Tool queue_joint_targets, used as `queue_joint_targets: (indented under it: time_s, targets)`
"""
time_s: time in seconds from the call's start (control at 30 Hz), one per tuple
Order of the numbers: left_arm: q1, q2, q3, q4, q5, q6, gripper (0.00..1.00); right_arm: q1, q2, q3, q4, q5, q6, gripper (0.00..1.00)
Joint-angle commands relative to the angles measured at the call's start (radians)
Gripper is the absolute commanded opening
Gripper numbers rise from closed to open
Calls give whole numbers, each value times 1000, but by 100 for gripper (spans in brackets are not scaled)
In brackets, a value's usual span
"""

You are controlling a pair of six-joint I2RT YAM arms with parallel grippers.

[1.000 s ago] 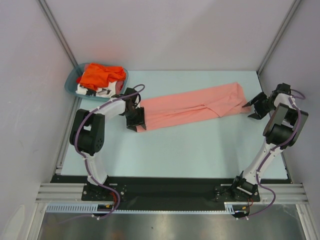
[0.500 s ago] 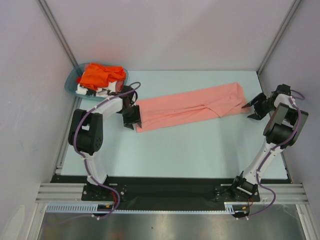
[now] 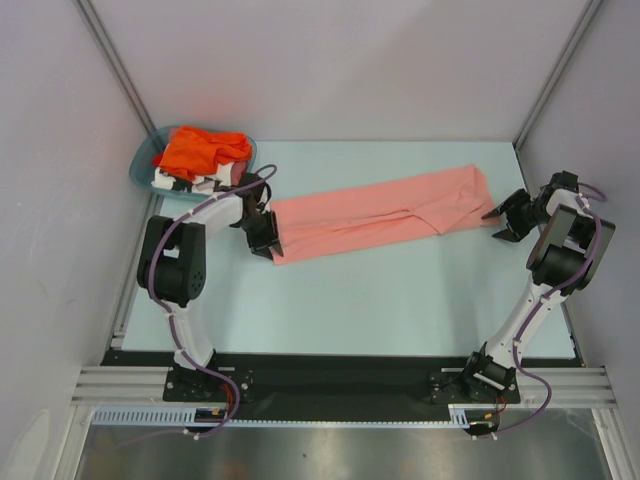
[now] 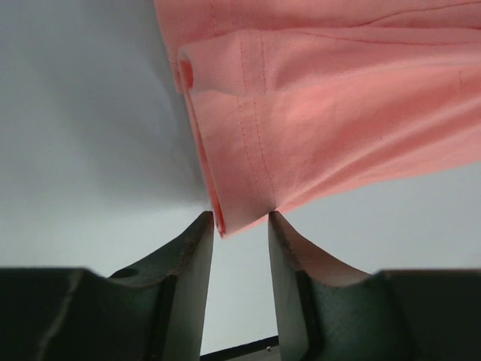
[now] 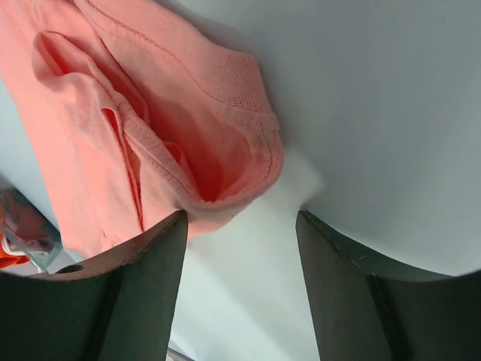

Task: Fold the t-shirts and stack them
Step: Fold the tshirt

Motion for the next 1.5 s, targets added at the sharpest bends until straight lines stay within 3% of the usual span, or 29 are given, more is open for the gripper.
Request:
queue_joint_targets:
  time_s: [0.0,0.1,0.27,0.37,0.5,0.67,0.87,0.97,1.07,1.13,1.47]
  targets:
    - [0,22,15,25,36,-16,38,-11,17,20,12,-3,-6,65]
    - [0,25,19,19,32,-15,29,-9,20,20,12,3,-5,63]
    - [0,23,-13,12,39,-9,8,-5,18,28,24,15,6,51]
    - [0,29,-23,12,43,-4,2,-3,23,35,31,21,7,49]
    - [1,33,-19,0,26,5,0,0,29,46,18,29,3,49]
    - [1,37,-17,-8,23,11,3,1,27,54,12,40,-11,59]
    - [1,56,-10,-1,37,16,4,6,46,64,35,40,-9,54]
    - [1,66,1,-9,39,22,0,12,58,81,49,50,-16,48]
    - [1,77,6,-20,36,30,0,17,78,121,44,58,-46,35]
    - [1,82,3,-24,36,34,0,18,96,147,20,81,-59,0]
    - [1,65,-43,-89,14,53,0,27,64,204,-167,256,-103,0]
